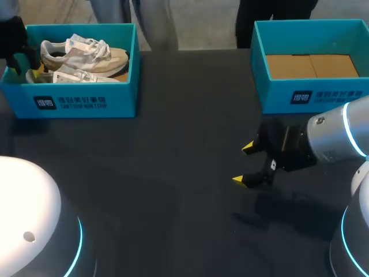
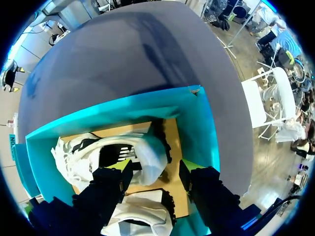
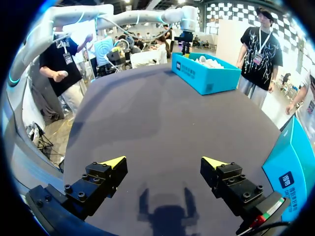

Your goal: Take the shoe out of the shoebox, open the shoe tongue, remove and reinsert the insole, then place the shoe into the shoebox

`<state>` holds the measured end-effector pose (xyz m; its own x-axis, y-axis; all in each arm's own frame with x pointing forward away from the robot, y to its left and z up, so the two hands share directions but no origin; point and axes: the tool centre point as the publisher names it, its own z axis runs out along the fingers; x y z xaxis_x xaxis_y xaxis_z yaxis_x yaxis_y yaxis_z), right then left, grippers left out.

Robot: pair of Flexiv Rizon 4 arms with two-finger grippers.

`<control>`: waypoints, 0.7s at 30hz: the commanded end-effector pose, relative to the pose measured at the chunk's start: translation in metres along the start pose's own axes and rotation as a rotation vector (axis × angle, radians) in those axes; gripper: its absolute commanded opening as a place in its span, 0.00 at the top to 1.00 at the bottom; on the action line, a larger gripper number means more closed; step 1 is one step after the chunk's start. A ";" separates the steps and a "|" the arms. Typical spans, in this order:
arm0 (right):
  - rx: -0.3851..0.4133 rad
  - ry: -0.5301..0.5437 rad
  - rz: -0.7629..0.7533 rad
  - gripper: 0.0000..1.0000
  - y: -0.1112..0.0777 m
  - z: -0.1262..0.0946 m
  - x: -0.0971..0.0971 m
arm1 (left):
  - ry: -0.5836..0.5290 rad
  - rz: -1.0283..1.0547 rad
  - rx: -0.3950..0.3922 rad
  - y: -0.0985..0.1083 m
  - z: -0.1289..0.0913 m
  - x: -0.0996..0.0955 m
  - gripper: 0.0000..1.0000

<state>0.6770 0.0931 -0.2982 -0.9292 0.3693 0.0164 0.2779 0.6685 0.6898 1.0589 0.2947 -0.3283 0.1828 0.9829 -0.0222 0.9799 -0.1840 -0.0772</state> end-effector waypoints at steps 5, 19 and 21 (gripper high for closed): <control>0.001 -0.002 0.001 0.00 0.000 0.000 0.001 | 0.008 0.016 -0.007 0.000 0.015 -0.002 0.40; 0.001 -0.002 0.001 0.00 0.000 0.000 0.001 | 0.011 0.022 -0.017 0.000 0.032 -0.005 0.39; 0.001 -0.002 0.001 0.00 0.000 0.000 0.001 | 0.013 0.021 -0.016 -0.001 0.033 -0.005 0.39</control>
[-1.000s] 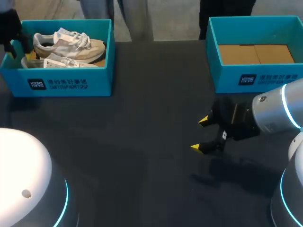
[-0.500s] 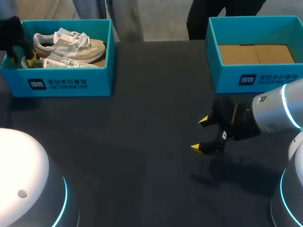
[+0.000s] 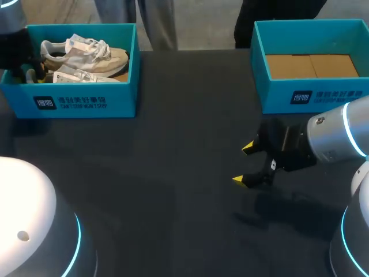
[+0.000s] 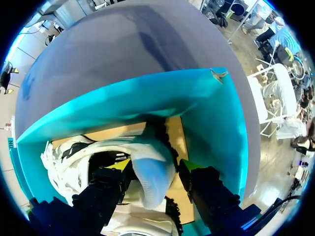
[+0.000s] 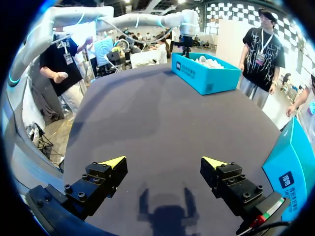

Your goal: Take the shoe out of the shoebox, open the shoe tongue, remove and reinsert the insole, then place the shoe into the shoebox

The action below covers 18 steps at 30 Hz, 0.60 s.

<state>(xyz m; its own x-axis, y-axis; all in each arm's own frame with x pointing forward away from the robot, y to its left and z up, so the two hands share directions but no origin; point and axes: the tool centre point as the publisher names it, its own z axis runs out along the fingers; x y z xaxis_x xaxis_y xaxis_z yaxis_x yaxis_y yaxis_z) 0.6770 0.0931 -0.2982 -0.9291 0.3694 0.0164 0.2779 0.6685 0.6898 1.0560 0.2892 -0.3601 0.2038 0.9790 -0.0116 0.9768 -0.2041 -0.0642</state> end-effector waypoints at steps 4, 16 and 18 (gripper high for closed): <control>0.001 -0.002 0.000 0.00 0.000 0.000 0.001 | 0.003 -0.002 0.005 -0.002 0.004 0.001 0.36; 0.001 -0.002 0.000 0.00 0.000 0.000 0.001 | 0.010 -0.018 0.015 0.001 0.023 0.000 0.33; 0.001 -0.002 0.000 0.00 0.000 0.000 0.001 | 0.010 -0.021 0.018 0.002 0.026 0.001 0.33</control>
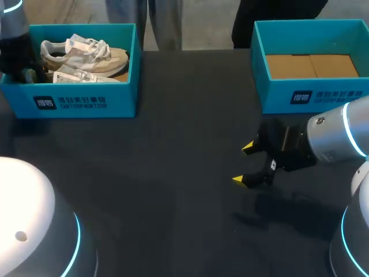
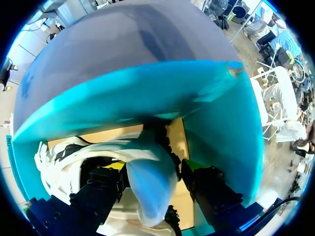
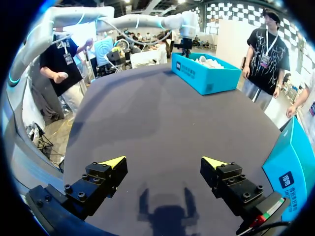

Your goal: Take the shoe out of the shoebox, open the shoe tongue, remove and reinsert the insole, then place the shoe into the shoebox

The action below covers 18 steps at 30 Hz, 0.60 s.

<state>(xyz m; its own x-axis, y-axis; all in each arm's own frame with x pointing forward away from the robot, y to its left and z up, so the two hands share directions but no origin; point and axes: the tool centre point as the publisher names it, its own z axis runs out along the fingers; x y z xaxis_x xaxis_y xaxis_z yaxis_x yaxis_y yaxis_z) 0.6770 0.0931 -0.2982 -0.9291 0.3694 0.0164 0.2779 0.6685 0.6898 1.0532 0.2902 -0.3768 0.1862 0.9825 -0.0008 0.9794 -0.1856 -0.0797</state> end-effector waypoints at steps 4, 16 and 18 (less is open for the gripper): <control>0.001 -0.002 0.000 0.00 0.000 0.000 0.001 | 0.007 -0.005 0.008 0.002 0.014 0.000 0.35; 0.001 -0.002 0.000 0.00 0.000 0.000 0.001 | 0.029 -0.007 0.037 0.002 0.021 0.002 0.63; 0.001 -0.002 0.000 0.00 0.000 0.000 0.001 | 0.035 0.000 0.041 0.002 0.020 0.002 0.72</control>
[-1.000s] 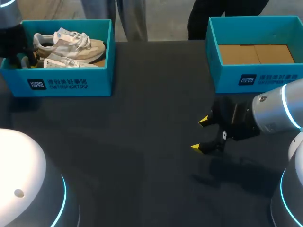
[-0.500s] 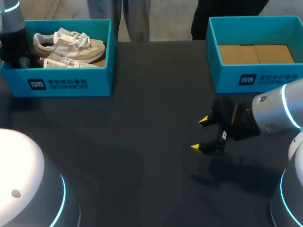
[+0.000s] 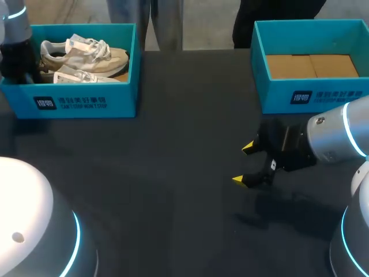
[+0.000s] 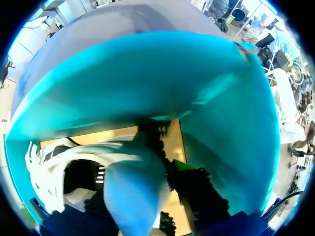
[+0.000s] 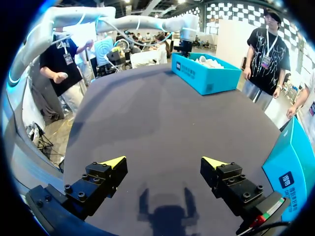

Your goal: Take the shoe out of the shoebox, open the shoe tongue, remove and reinsert the insole, then place the shoe into the shoebox

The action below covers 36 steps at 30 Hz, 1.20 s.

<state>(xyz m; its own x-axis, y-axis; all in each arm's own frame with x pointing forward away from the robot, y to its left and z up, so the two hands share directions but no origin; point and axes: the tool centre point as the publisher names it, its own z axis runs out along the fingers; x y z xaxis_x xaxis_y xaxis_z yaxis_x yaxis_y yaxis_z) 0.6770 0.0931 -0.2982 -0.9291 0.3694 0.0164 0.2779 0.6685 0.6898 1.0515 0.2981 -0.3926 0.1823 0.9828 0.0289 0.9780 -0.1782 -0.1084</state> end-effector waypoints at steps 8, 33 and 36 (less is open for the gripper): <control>0.001 -0.002 0.000 0.00 0.000 0.000 0.001 | 0.027 0.024 0.007 0.000 -0.006 -0.003 1.00; 0.001 -0.002 0.000 0.00 0.000 0.000 0.001 | 0.038 0.106 0.064 -0.007 -0.078 0.016 1.00; 0.001 -0.002 0.000 0.00 0.000 0.000 0.001 | 0.034 0.109 0.070 -0.007 -0.091 0.018 1.00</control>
<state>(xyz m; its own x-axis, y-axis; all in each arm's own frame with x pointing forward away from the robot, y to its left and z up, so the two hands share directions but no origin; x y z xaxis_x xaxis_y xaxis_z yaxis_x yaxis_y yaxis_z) 0.6770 0.0931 -0.2982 -0.9291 0.3693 0.0164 0.2779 0.6685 0.6898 1.0555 0.3112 -0.3179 0.2874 0.9563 0.0535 0.9462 -0.2748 -0.1711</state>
